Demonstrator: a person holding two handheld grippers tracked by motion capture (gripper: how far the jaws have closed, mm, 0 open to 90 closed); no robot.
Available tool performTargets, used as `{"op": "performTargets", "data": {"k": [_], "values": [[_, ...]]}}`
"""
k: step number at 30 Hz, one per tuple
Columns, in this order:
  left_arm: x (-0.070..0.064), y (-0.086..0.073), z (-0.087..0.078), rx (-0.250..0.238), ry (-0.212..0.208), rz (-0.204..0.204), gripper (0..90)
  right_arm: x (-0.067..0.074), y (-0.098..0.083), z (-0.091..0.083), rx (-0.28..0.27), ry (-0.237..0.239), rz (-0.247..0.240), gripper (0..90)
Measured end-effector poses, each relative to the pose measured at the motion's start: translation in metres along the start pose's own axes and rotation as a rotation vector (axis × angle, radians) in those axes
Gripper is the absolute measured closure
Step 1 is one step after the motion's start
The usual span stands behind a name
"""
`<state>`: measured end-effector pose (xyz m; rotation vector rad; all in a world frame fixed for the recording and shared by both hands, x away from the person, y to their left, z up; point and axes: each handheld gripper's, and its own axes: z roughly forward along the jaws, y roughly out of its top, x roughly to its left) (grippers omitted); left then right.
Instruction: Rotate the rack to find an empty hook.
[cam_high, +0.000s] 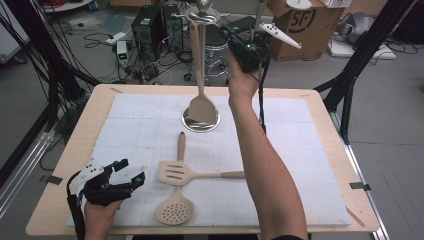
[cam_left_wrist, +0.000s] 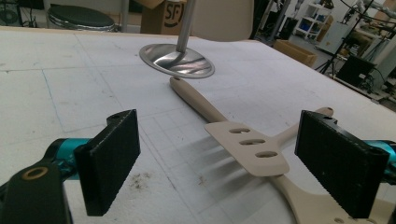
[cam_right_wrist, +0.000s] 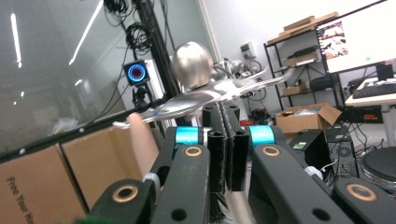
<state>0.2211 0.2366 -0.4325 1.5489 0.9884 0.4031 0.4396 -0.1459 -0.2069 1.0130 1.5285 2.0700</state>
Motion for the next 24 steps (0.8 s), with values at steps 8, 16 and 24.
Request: {"op": "performTargets", "data": {"k": [8, 16, 24], "values": [[0.0, 0.0, 0.0, -0.002, -0.002, 0.0, 14.6, 0.017, -0.002, 0.002, 0.003, 0.019, -0.032, 89.6], [0.0, 0.0, 0.0, -0.002, -0.002, 0.0, 14.6, 0.036, -0.008, 0.014, 0.018, 0.049, -0.066, 89.6], [0.0, 0.0, 0.0, 0.0, -0.006, 0.003, 14.6, 0.047, -0.01, 0.03, 0.058, 0.055, -0.096, 89.6]]}}
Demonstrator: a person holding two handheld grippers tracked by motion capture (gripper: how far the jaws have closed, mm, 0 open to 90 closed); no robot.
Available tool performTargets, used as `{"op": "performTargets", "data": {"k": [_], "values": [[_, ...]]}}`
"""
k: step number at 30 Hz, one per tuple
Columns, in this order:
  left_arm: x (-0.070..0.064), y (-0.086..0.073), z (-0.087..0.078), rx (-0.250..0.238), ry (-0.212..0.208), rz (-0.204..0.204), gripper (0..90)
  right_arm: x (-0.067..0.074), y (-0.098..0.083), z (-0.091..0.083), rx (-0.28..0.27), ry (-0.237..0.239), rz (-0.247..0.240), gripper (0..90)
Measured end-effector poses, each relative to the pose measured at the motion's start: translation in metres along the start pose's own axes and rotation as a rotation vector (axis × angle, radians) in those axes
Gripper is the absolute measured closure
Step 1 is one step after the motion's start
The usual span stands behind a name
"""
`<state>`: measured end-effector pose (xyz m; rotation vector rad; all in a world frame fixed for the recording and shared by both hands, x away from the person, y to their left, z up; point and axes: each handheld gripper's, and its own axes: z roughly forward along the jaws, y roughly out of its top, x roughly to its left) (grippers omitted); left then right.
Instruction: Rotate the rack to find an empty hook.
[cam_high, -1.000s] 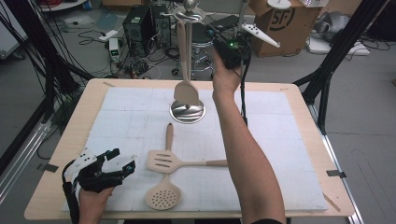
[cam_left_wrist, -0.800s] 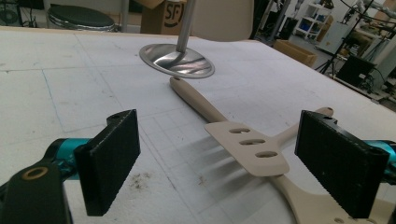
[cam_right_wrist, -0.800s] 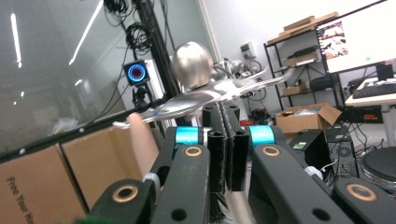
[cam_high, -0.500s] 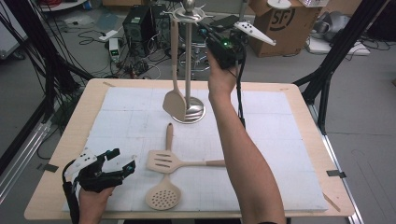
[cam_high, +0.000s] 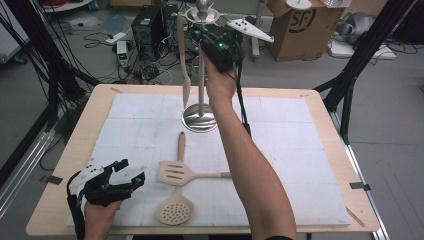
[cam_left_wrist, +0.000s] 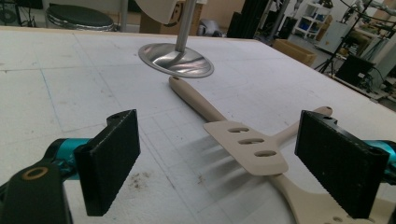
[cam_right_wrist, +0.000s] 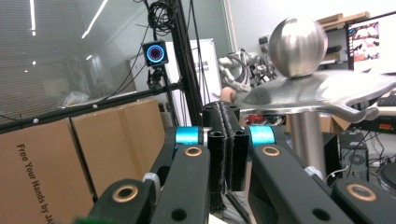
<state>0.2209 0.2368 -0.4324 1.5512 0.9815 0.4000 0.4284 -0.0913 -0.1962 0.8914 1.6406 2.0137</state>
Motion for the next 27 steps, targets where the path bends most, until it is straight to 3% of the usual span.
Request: {"op": "performTargets", "data": {"k": [7, 11, 14, 18, 21, 27], "values": [[-0.001, 0.0, 0.003, 0.013, -0.01, 0.005, 14.6, 0.0, -0.008, -0.015, 0.026, -0.014, 0.047, 89.6], [-0.005, 0.001, 0.001, 0.006, -0.011, 0.012, 14.6, 0.005, -0.017, -0.029, 0.06, -0.024, 0.024, 89.3], [-0.005, 0.001, -0.001, -0.003, -0.011, 0.003, 14.6, 0.007, -0.025, -0.041, 0.076, -0.025, 0.025, 84.4], [-0.003, 0.0, -0.001, 0.001, -0.009, -0.013, 14.7, 0.006, -0.035, -0.059, 0.103, 0.014, 0.062, 71.1], [-0.002, 0.0, -0.003, -0.012, -0.008, -0.018, 14.8, 0.004, -0.043, -0.073, 0.128, 0.018, 0.083, 66.6], [-0.003, 0.001, -0.002, -0.01, -0.007, -0.011, 14.7, -0.003, -0.063, -0.104, 0.148, -0.026, 0.119, 61.0]]}}
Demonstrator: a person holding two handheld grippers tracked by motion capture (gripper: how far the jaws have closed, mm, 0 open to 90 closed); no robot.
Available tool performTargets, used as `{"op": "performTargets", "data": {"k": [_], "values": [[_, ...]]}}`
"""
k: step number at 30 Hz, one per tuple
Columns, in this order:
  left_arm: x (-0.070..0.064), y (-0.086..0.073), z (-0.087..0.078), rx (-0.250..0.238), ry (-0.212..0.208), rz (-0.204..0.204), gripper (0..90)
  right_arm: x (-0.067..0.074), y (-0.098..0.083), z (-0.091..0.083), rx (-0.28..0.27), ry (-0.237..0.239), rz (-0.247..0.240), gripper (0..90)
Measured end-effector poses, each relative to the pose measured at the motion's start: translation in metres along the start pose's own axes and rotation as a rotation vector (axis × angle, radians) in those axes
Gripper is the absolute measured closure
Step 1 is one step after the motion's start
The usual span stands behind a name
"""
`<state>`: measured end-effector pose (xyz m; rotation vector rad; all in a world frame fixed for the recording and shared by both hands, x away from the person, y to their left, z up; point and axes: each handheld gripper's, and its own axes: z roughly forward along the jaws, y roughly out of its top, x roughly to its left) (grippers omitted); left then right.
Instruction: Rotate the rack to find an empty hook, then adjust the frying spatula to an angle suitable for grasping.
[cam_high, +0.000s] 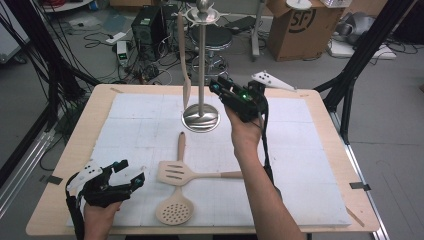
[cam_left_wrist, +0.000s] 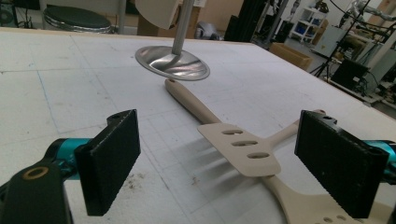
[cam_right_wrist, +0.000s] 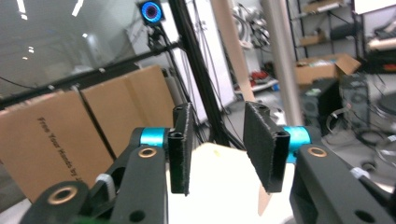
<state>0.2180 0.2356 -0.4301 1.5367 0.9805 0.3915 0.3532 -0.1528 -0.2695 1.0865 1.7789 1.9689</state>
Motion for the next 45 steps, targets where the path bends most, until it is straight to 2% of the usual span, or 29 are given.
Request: {"op": "performTargets", "data": {"k": [7, 11, 16, 21, 25, 28, 30, 32, 36, 39, 41, 43, 45], "values": [[-0.002, 0.0, 0.007, 0.011, -0.006, 0.007, 14.8, -0.017, -0.021, -0.026, 0.011, -0.039, 0.03, 51.2], [-0.002, 0.0, 0.01, 0.012, -0.01, 0.004, 14.7, -0.022, -0.03, -0.04, 0.023, -0.048, 0.016, 48.1], [-0.002, 0.001, 0.01, 0.012, -0.009, 0.009, 14.7, -0.028, -0.049, -0.058, 0.055, -0.065, 0.004, 47.4], [-0.003, 0.0, 0.011, 0.017, -0.009, 0.012, 14.7, -0.033, -0.065, -0.073, 0.084, -0.075, 0.022, 47.0], [-0.003, 0.001, 0.012, 0.017, -0.009, 0.012, 14.7, -0.036, -0.082, -0.082, 0.138, -0.083, 0.019, 47.4], [-0.003, 0.001, 0.012, 0.015, -0.01, 0.012, 14.7, -0.04, -0.096, -0.088, 0.192, -0.081, 0.029, 53.0], [-0.004, 0.001, 0.013, 0.016, -0.011, 0.014, 14.7, -0.04, -0.105, -0.093, 0.227, -0.064, 0.018, 57.9], [-0.004, 0.001, 0.013, 0.019, -0.012, 0.015, 14.7, -0.043, -0.114, -0.097, 0.271, -0.056, 0.032, 59.6], [-0.004, 0.001, 0.013, 0.019, -0.012, 0.015, 14.8, -0.047, -0.128, -0.108, 0.301, -0.053, 0.047, 65.4], [-0.004, 0.001, 0.013, 0.02, -0.01, 0.016, 14.7, -0.049, -0.138, -0.113, 0.329, -0.043, 0.052, 73.9], [-0.004, 0.001, 0.013, 0.022, -0.009, 0.017, 14.7, -0.05, -0.145, -0.116, 0.37, -0.026, 0.045, 83.2], [-0.005, 0.001, 0.013, 0.022, -0.007, 0.019, 14.7, -0.052, -0.152, -0.118, 0.419, -0.024, 0.057, 89.2], [-0.005, 0.001, 0.013, 0.024, -0.008, 0.023, 14.7, -0.055, -0.159, -0.119, 0.462, -0.031, 0.075, 89.3]]}}
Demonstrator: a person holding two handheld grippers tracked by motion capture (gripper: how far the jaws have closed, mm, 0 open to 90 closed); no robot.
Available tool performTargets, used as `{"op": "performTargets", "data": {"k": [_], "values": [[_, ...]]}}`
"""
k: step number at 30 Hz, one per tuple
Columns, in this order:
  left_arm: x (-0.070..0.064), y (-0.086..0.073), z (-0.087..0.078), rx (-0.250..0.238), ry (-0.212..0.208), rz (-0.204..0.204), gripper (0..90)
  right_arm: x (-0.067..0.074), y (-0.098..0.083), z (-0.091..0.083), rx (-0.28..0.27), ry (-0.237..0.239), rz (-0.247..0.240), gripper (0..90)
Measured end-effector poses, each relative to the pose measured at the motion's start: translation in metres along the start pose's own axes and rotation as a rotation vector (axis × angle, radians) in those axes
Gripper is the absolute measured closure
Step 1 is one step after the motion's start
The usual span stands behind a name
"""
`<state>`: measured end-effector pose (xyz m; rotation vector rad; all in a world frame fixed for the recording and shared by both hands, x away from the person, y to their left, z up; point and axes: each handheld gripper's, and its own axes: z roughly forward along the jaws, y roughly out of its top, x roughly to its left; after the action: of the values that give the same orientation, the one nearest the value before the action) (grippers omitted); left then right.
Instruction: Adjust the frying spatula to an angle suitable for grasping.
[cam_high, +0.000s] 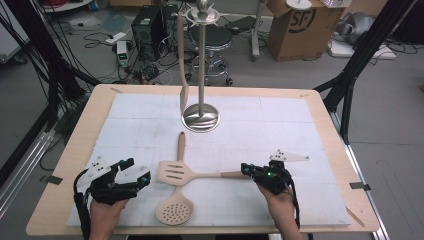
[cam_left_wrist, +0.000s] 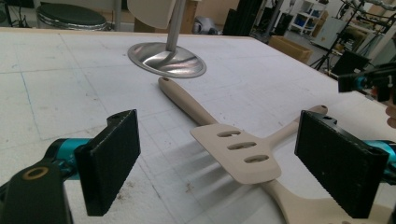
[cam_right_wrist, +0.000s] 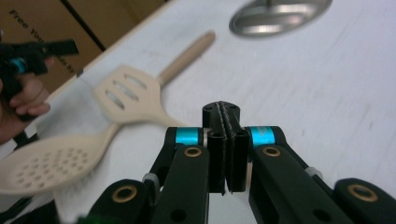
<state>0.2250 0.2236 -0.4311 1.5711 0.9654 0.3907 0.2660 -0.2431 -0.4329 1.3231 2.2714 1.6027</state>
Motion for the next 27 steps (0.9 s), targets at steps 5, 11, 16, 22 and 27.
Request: {"op": "performTargets", "data": {"k": [5, 11, 16, 22, 27], "values": [[0.0, 0.0, 0.0, 0.003, 0.002, -0.003, 14.7, -0.005, -0.012, 0.001, 0.073, -0.005, 0.026, 89.3], [0.0, 0.0, -0.001, 0.001, 0.0, 0.003, 14.7, -0.007, -0.025, 0.007, 0.223, -0.044, 0.066, 89.3], [0.0, 0.001, -0.002, -0.007, 0.0, -0.004, 14.8, -0.01, -0.024, 0.011, 0.248, -0.092, 0.087, 89.4], [0.0, 0.0, -0.001, -0.004, 0.0, -0.004, 14.7, -0.024, -0.013, 0.018, 0.217, -0.091, 0.121, 89.6], [0.0, 0.0, -0.002, -0.006, 0.0, -0.004, 14.7, -0.034, -0.006, 0.023, 0.2, -0.113, 0.132, 89.6]]}}
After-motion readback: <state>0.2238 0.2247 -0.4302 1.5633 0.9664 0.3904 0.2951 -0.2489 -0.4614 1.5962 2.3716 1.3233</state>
